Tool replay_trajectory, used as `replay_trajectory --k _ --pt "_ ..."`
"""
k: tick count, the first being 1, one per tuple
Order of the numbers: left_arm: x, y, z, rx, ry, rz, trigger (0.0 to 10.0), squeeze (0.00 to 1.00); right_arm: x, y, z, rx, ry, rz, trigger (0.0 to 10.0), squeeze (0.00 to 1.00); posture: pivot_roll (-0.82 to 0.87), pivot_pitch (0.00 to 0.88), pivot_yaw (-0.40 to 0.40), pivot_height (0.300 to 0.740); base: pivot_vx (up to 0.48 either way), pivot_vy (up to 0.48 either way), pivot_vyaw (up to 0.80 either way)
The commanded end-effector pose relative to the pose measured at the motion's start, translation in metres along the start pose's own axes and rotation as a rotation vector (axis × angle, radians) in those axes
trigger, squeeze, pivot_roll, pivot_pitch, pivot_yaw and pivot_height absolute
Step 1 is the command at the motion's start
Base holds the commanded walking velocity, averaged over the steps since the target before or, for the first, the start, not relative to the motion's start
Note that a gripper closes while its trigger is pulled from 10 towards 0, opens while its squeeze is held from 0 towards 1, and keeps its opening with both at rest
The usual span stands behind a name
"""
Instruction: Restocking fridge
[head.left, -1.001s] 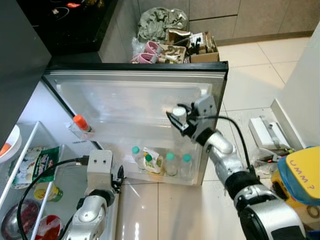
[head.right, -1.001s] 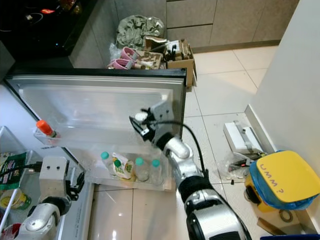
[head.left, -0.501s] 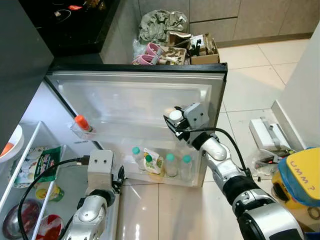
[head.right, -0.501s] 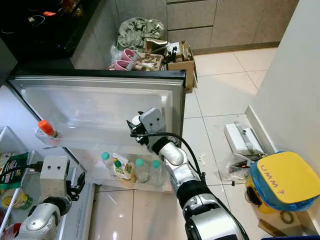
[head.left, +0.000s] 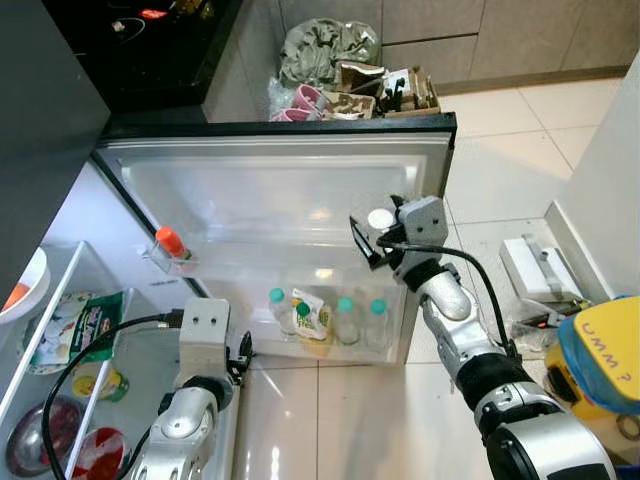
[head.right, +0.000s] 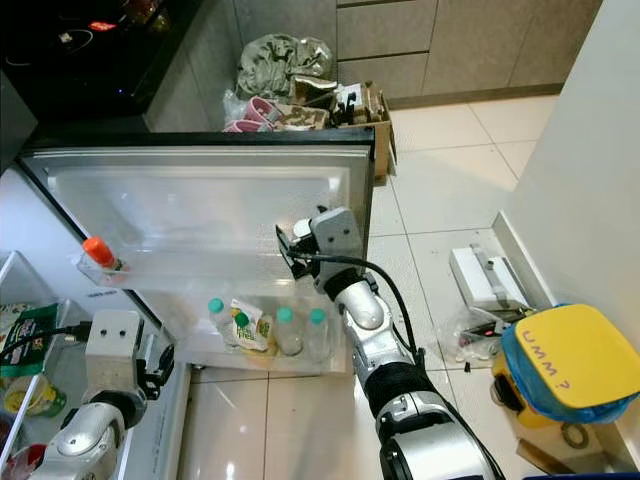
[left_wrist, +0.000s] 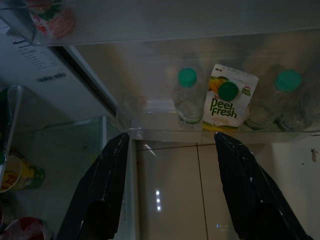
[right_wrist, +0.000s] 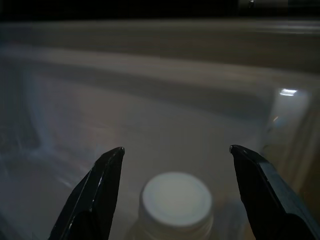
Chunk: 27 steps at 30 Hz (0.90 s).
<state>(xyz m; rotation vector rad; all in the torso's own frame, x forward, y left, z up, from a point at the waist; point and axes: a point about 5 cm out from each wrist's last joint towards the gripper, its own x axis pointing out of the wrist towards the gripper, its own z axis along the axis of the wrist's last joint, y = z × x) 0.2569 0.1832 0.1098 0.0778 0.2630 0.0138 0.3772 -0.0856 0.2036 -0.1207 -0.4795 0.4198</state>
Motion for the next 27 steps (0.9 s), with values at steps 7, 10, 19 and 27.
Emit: replay_trajectory --k 7,10,19,27 --pt "0.001 -0.006 -0.013 -0.021 0.042 -0.005 10.0 0.0 0.003 0.004 0.035 0.041 -0.182 -0.039 10.0 0.0 0.12 0.246 0.109 0.74 0.0 0.0 0.0" --pt "0.001 -0.008 -0.015 -0.026 0.045 -0.008 10.0 0.0 -0.001 0.008 0.041 0.063 -0.202 -0.043 10.0 0.0 0.11 0.243 0.102 0.74 0.0 0.0 0.0" --pt "0.003 -0.02 -0.024 -0.057 0.057 -0.014 10.0 0.0 -0.036 0.059 0.051 0.101 -0.215 -0.032 10.0 0.0 0.04 0.233 0.055 0.74 0.0 0.0 0.0" --pt "0.006 -0.029 -0.03 -0.074 0.057 -0.016 10.0 0.0 -0.072 0.067 0.038 -0.091 -0.123 -0.106 10.0 0.0 0.0 0.211 0.023 0.74 0.0 0.0 0.0"
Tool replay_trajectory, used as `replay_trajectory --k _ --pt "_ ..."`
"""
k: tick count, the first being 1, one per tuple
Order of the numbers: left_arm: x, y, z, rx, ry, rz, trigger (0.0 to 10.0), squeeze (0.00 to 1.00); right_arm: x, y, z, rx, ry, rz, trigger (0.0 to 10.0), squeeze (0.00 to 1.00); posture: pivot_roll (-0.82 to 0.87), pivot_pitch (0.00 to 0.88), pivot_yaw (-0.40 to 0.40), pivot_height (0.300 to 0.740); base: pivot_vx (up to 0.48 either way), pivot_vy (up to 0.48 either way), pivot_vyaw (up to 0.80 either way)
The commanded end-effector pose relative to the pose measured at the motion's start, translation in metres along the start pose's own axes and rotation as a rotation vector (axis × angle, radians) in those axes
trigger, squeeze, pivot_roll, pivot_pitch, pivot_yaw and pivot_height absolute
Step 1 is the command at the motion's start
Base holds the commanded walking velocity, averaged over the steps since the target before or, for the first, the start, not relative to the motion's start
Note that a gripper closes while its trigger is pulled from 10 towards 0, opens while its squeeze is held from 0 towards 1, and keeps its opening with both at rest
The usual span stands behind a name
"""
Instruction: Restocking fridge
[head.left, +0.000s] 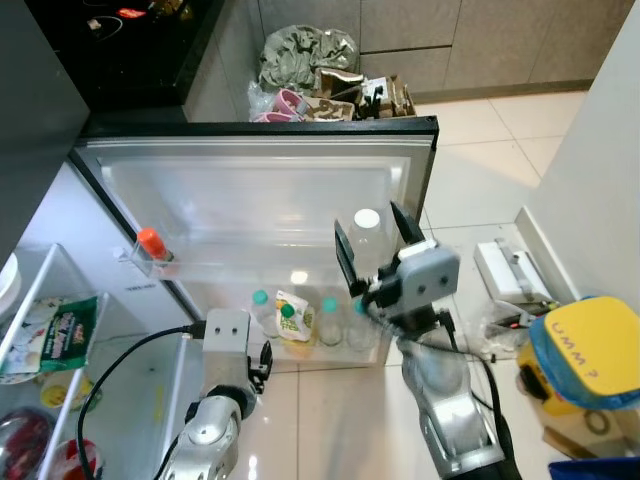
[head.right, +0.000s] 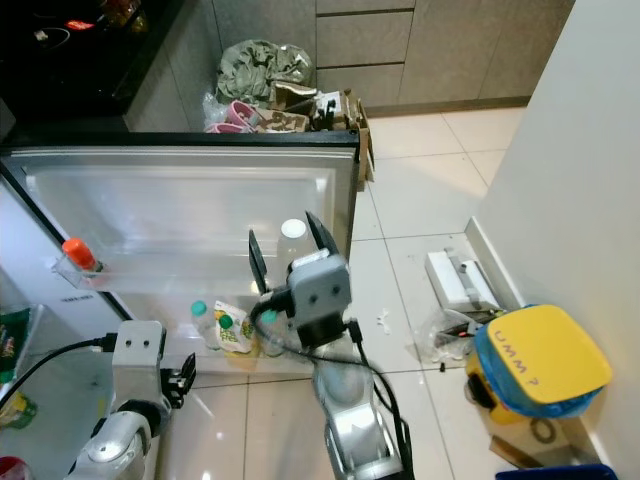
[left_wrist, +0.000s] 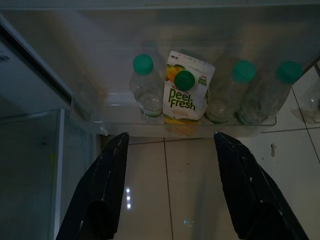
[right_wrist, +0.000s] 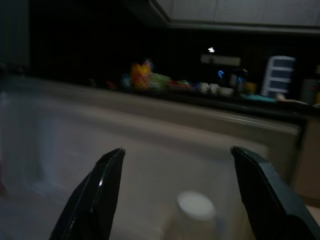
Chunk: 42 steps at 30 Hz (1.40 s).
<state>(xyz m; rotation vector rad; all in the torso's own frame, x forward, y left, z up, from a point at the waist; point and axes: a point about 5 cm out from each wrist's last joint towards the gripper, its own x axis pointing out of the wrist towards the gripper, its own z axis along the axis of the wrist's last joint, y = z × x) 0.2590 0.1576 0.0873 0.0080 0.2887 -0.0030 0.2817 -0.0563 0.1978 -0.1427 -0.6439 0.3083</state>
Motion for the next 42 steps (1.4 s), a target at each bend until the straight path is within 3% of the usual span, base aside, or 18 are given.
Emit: replay_trajectory --k 1,2,3,4,5,9,10,11,12,18,21,27,31,34,37,39,40,42 --pt "0.0 -0.002 -0.011 -0.006 0.032 0.01 10.0 0.0 -0.013 0.004 -0.007 -0.015 0.055 -0.003 10.0 0.0 0.0 0.209 0.021 0.74 0.0 0.0 0.0" --pt "0.001 -0.005 -0.013 0.0 0.028 0.005 10.0 0.0 -0.037 0.003 -0.031 0.036 0.205 -0.004 10.0 0.0 -0.01 0.201 0.01 0.74 0.0 0.0 0.0" --pt "0.001 -0.005 -0.013 0.0 0.028 0.005 10.0 0.0 -0.037 0.003 -0.031 0.036 0.205 -0.004 10.0 0.0 -0.01 0.201 0.01 0.74 0.0 0.0 0.0" --pt "0.003 -0.006 -0.013 0.009 0.02 0.002 10.0 0.0 -0.06 0.002 -0.051 0.013 0.311 0.029 10.0 0.0 -0.02 0.193 0.003 0.74 0.0 0.0 0.0" --pt "0.003 -0.006 -0.013 0.009 0.02 0.002 10.0 0.0 -0.06 0.002 -0.051 0.013 0.311 0.029 10.0 0.0 -0.02 0.193 0.003 0.74 0.0 0.0 0.0" --pt "0.004 -0.006 -0.01 0.001 -0.006 0.004 10.0 0.0 -0.122 -0.012 -0.1 0.031 0.636 -0.019 10.0 0.0 -0.02 0.176 0.0 0.74 0.0 0.0 0.0" --pt "0.004 -0.006 -0.01 0.001 -0.006 0.004 10.0 0.0 -0.122 -0.012 -0.1 0.031 0.636 -0.019 10.0 0.0 -0.02 0.176 0.0 0.74 0.0 0.0 0.0" --pt "0.003 -0.007 -0.005 0.013 -0.035 -0.022 10.0 0.0 -0.146 -0.022 -0.116 0.011 0.754 -0.044 10.0 0.0 -0.02 0.163 0.01 0.74 0.0 0.0 0.0" --pt "0.002 -0.007 -0.002 0.021 -0.049 -0.04 10.0 0.0 -0.153 -0.029 -0.121 -0.015 0.787 -0.066 10.0 0.0 -0.02 0.16 0.013 0.74 0.0 0.0 0.0" --pt "-0.003 -0.006 0.01 0.064 -0.101 -0.131 10.0 0.0 -0.147 -0.053 -0.122 -0.074 0.783 -0.16 10.0 0.0 -0.04 0.128 0.047 0.74 0.0 0.0 0.0" --pt "-0.005 -0.004 0.012 0.095 -0.108 -0.176 10.0 0.0 -0.14 -0.077 -0.121 -0.091 0.762 -0.271 10.0 0.0 -0.05 0.11 0.056 0.74 0.0 0.0 0.0" --pt "-0.019 0.002 0.035 0.164 -0.204 -0.225 10.0 0.0 -0.136 -0.113 -0.115 -0.156 0.717 -0.343 10.0 0.0 -0.05 0.095 0.066 0.74 0.0 0.0 0.0" --pt "-0.026 0.004 0.045 0.202 -0.246 -0.257 10.0 0.0 -0.137 -0.119 -0.116 -0.168 0.716 -0.354 10.0 0.0 -0.04 0.093 0.066 0.74 0.0 0.0 0.0" --pt "-0.043 -0.001 0.064 0.193 -0.25 -0.437 10.0 0.0 -0.141 -0.125 -0.118 -0.181 0.727 -0.385 10.0 0.0 -0.03 0.093 0.07 0.74 0.0 0.0 0.0" --pt "-0.049 -0.004 0.07 0.203 -0.245 -0.518 10.0 0.0 -0.14 -0.125 -0.118 -0.18 0.727 -0.39 10.0 0.0 -0.03 0.094 0.073 0.74 0.0 0.0 0.0" --pt "-0.057 -0.014 0.093 0.237 -0.293 -0.672 10.0 0.0 -0.141 -0.125 -0.119 -0.177 0.729 -0.397 10.0 0.0 -0.02 0.092 0.078 0.74 0.0 0.0 0.0" --pt "-0.057 -0.014 0.093 0.237 -0.293 -0.672 10.0 0.0 -0.141 -0.125 -0.119 -0.177 0.729 -0.397 10.0 0.0 -0.02 0.092 0.078 0.74 0.0 0.0 0.0" --pt "-0.056 -0.024 0.119 0.196 -0.374 -0.738 10.0 0.0 -0.141 -0.126 -0.12 -0.177 0.729 -0.405 10.0 0.0 -0.02 0.093 0.08 0.74 0.0 0.0 0.0"
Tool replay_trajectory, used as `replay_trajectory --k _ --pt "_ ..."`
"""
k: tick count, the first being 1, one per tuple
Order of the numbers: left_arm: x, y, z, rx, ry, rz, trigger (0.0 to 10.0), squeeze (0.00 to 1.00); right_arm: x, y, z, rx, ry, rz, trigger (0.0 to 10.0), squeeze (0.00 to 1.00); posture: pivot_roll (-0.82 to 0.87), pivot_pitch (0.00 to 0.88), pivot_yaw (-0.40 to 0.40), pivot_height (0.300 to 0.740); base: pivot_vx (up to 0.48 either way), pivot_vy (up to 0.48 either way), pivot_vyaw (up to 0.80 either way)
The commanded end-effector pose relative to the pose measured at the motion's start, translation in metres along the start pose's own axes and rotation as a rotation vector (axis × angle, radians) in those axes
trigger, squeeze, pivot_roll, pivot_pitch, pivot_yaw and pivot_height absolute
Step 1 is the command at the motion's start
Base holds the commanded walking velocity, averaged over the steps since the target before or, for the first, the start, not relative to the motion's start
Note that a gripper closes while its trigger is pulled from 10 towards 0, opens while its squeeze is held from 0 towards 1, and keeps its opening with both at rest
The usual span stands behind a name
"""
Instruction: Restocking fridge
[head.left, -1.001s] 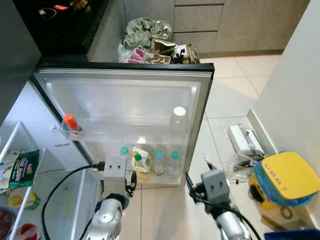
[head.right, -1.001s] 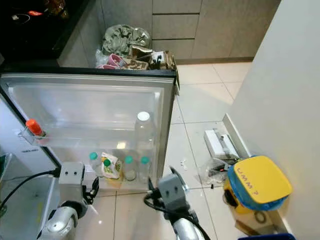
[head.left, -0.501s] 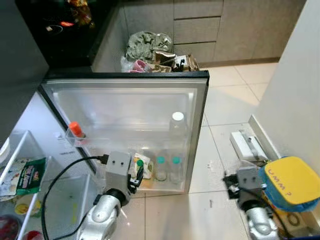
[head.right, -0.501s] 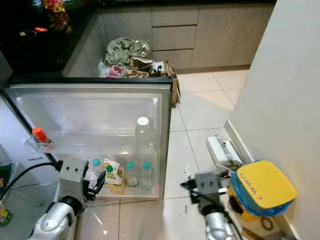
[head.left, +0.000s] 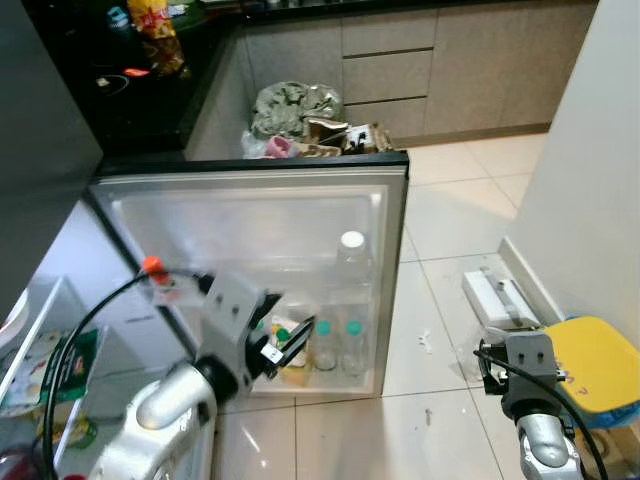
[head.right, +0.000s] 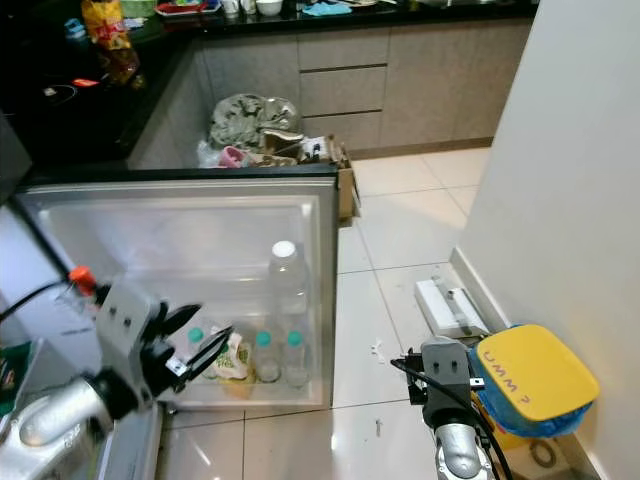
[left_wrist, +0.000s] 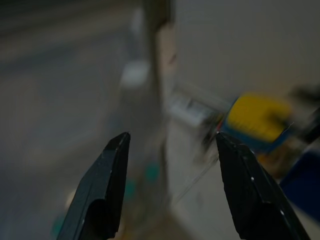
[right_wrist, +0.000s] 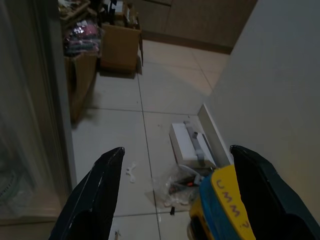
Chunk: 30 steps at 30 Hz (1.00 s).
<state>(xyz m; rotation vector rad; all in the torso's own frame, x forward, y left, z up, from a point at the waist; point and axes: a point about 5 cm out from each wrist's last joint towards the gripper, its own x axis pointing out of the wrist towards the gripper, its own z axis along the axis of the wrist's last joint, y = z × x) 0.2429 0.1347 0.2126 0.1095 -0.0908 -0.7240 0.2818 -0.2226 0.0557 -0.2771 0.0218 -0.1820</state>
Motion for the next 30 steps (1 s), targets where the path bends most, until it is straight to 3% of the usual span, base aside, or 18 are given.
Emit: replay_trajectory --k 1,3,6,7,11,14,19,20,22,23,24,26,27,30 --pt "-0.001 -0.003 0.005 -0.013 -0.013 -0.033 10.0 0.0 -0.003 -0.002 -0.005 0.005 0.015 -0.013 10.0 0.0 -0.02 0.093 0.08 0.74 0.0 0.0 0.0" --pt "0.016 0.0 0.027 -0.045 -0.112 -0.036 10.0 0.0 -0.002 -0.003 -0.005 0.008 0.012 -0.022 10.0 0.0 -0.03 0.089 0.083 0.74 0.0 0.0 0.0" --pt "0.041 -0.007 0.039 0.007 -0.148 -0.066 10.0 0.0 0.0 -0.003 -0.005 0.01 0.009 -0.028 10.0 0.0 -0.03 0.087 0.083 0.74 0.0 0.0 0.0" --pt "0.041 -0.007 0.039 0.007 -0.148 -0.066 10.0 0.0 0.0 -0.003 -0.005 0.01 0.009 -0.028 10.0 0.0 -0.03 0.087 0.083 0.74 0.0 0.0 0.0" --pt "0.067 -0.016 0.024 0.03 -0.069 -0.031 10.0 0.0 -0.001 -0.003 -0.005 0.01 0.006 -0.035 10.0 0.0 -0.05 0.087 0.093 0.74 0.0 0.0 0.0" --pt "0.069 -0.019 0.018 -0.061 -0.056 0.005 10.0 0.0 -0.003 -0.004 -0.005 0.031 -0.007 -0.04 10.0 0.0 -0.06 0.091 0.099 0.74 0.0 0.0 0.0" --pt "0.059 -0.012 0.009 -0.092 -0.036 0.099 10.0 0.0 -0.004 -0.002 -0.006 0.048 -0.002 -0.031 10.0 0.0 -0.06 0.095 0.102 0.74 0.0 0.0 0.0" --pt "0.039 0.002 -0.002 -0.132 -0.032 0.257 10.0 0.0 -0.005 0.006 -0.006 0.052 -0.005 0.007 10.0 0.0 -0.05 0.104 0.098 0.74 0.0 0.0 0.0" --pt "0.03 0.007 -0.005 -0.14 -0.031 0.317 10.0 0.0 -0.006 0.01 -0.006 0.051 -0.008 0.023 10.0 0.0 -0.05 0.104 0.098 0.74 0.0 0.0 0.0" --pt "0.016 0.014 -0.013 -0.146 -0.008 0.386 10.0 0.0 -0.008 0.014 -0.008 0.052 -0.001 0.041 10.0 0.0 -0.04 0.107 0.095 0.74 0.0 0.0 0.0" --pt "0.001 0.018 -0.026 -0.141 0.043 0.438 10.0 0.0 -0.012 0.019 -0.012 0.053 0.015 0.061 10.0 0.0 -0.04 0.11 0.09 0.74 0.0 0.0 0.0" --pt "-0.014 0.02 -0.041 -0.133 0.105 0.485 10.0 0.0 -0.016 0.023 -0.017 0.054 0.036 0.08 10.0 0.0 -0.03 0.111 0.086 0.74 0.0 0.0 0.0" --pt "-0.027 0.014 -0.066 -0.111 0.211 0.463 10.0 0.0 -0.024 0.03 -0.029 0.039 0.091 0.114 10.0 0.0 -0.03 0.111 0.08 0.74 0.0 0.0 0.0" --pt "-0.038 0.005 -0.097 -0.139 0.332 0.428 10.0 0.0 -0.035 0.037 -0.045 0.017 0.162 0.158 10.0 0.0 -0.03 0.11 0.073 0.74 0.0 0.0 0.0"
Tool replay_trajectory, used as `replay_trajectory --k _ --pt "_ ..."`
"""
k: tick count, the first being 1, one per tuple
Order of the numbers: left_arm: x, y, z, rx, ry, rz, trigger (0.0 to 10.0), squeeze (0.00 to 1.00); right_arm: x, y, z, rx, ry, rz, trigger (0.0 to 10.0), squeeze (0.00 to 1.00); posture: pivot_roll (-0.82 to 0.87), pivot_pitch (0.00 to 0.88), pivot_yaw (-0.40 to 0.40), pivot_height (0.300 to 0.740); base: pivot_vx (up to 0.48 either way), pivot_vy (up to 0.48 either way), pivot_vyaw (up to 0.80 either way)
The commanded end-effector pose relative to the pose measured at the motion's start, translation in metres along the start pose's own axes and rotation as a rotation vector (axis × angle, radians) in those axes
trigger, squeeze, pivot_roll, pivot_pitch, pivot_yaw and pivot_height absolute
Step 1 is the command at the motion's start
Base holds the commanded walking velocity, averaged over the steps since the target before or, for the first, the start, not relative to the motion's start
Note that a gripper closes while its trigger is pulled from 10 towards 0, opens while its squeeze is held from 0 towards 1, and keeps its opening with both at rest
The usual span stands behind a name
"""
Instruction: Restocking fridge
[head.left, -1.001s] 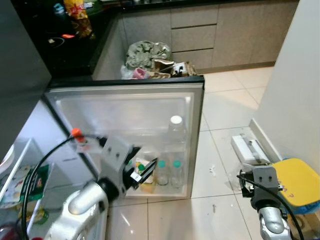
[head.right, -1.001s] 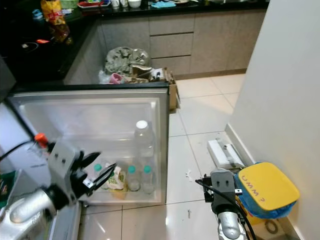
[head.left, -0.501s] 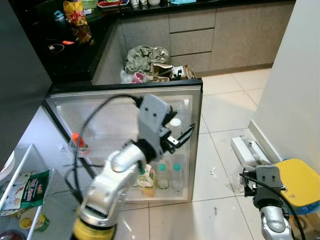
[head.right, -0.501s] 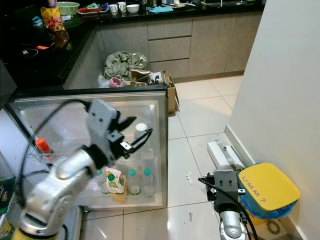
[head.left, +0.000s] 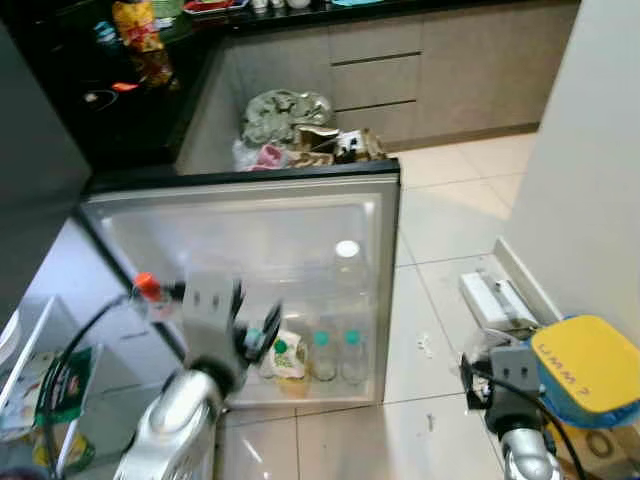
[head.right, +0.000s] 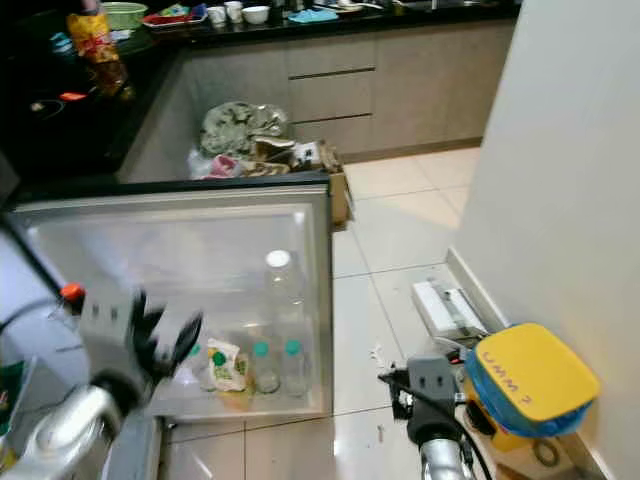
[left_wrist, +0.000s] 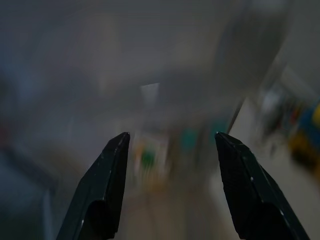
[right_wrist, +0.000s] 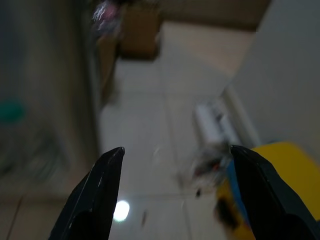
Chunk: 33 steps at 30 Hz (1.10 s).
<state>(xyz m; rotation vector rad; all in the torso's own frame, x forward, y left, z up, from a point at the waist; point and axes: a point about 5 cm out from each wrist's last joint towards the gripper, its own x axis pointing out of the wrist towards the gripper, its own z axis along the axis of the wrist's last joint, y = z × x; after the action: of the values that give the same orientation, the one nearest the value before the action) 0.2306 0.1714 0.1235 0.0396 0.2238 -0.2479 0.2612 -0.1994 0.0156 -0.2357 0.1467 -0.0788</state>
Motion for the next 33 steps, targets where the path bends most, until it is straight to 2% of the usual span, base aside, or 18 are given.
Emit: replay_trajectory --k 1,2,3,5,7,9,13,15,16,18,20,24,26,28,33 --pt "-0.001 -0.001 -0.026 0.038 0.088 -0.033 10.0 0.0 -0.013 0.012 -0.021 -0.02 0.085 0.057 10.0 0.0 -0.03 0.11 0.071 0.74 0.0 0.0 0.0" --pt "-0.002 -0.001 -0.037 0.044 0.123 -0.036 10.0 0.0 -0.016 0.014 -0.025 -0.025 0.106 0.07 10.0 0.0 -0.03 0.11 0.071 0.74 0.0 0.0 0.0" --pt "-0.002 -0.001 -0.037 0.044 0.123 -0.036 10.0 0.0 -0.016 0.014 -0.025 -0.025 0.106 0.07 10.0 0.0 -0.03 0.11 0.071 0.74 0.0 0.0 0.0" --pt "-0.003 0.007 -0.081 0.052 0.257 0.02 10.0 0.0 -0.029 0.022 -0.045 -0.012 0.209 0.118 10.0 0.0 -0.05 0.11 0.065 0.74 0.0 0.0 0.0" --pt "-0.006 0.015 -0.117 0.071 0.373 0.091 10.0 0.0 -0.04 0.025 -0.06 0.005 0.299 0.143 10.0 0.0 -0.05 0.105 0.06 0.74 0.0 0.0 0.0" --pt "-0.009 0.024 -0.14 0.101 0.456 0.152 10.0 0.0 -0.048 0.025 -0.07 -0.006 0.362 0.163 10.0 0.0 -0.06 0.102 0.051 0.74 0.0 0.0 0.0" --pt "-0.015 0.032 -0.157 0.091 0.521 0.203 10.0 0.0 -0.057 0.025 -0.081 -0.025 0.431 0.196 10.0 0.0 -0.07 0.102 0.05 0.74 0.0 0.0 0.0" --pt "-0.023 0.04 -0.17 0.048 0.575 0.243 10.0 0.0 -0.064 0.021 -0.089 -0.061 0.473 0.232 10.0 0.0 -0.08 0.102 0.04 0.74 0.0 0.0 0.0" --pt "-0.023 0.04 -0.17 0.048 0.575 0.243 10.0 0.0 -0.064 0.021 -0.089 -0.061 0.473 0.232 10.0 0.0 -0.08 0.102 0.04 0.74 0.0 0.0 0.0" --pt "-0.036 0.044 -0.186 -0.015 0.644 0.248 10.0 0.0 -0.067 0.016 -0.093 -0.073 0.493 0.243 10.0 0.0 -0.08 0.102 0.036 0.74 0.0 0.0 0.0" --pt "-0.048 0.042 -0.198 -0.033 0.696 0.212 10.0 0.0 -0.067 0.014 -0.093 -0.077 0.498 0.243 10.0 0.0 -0.08 0.102 0.035 0.74 0.0 0.0 0.0" --pt "-0.055 0.04 -0.21 0.001 0.728 0.189 10.0 0.0 -0.066 0.015 -0.094 -0.079 0.506 0.247 10.0 0.0 -0.09 0.096 0.035 0.74 0.0 0.0 0.0" --pt "-0.055 0.04 -0.21 0.001 0.728 0.189 10.0 0.0 -0.066 0.015 -0.094 -0.079 0.506 0.247 10.0 0.0 -0.09 0.096 0.035 0.74 0.0 0.0 0.0" --pt "-0.06 0.042 -0.219 0.05 0.737 0.23 10.0 0.0 -0.062 0.022 -0.092 -0.076 0.514 0.26 10.0 0.0 -0.08 0.091 0.028 0.74 0.0 0.0 0.0" --pt "-0.057 0.044 -0.217 0.036 0.702 0.262 10.0 0.0 -0.057 0.029 -0.086 -0.072 0.479 0.289 10.0 0.0 -0.08 0.09 0.026 0.74 0.0 0.0 0.0"
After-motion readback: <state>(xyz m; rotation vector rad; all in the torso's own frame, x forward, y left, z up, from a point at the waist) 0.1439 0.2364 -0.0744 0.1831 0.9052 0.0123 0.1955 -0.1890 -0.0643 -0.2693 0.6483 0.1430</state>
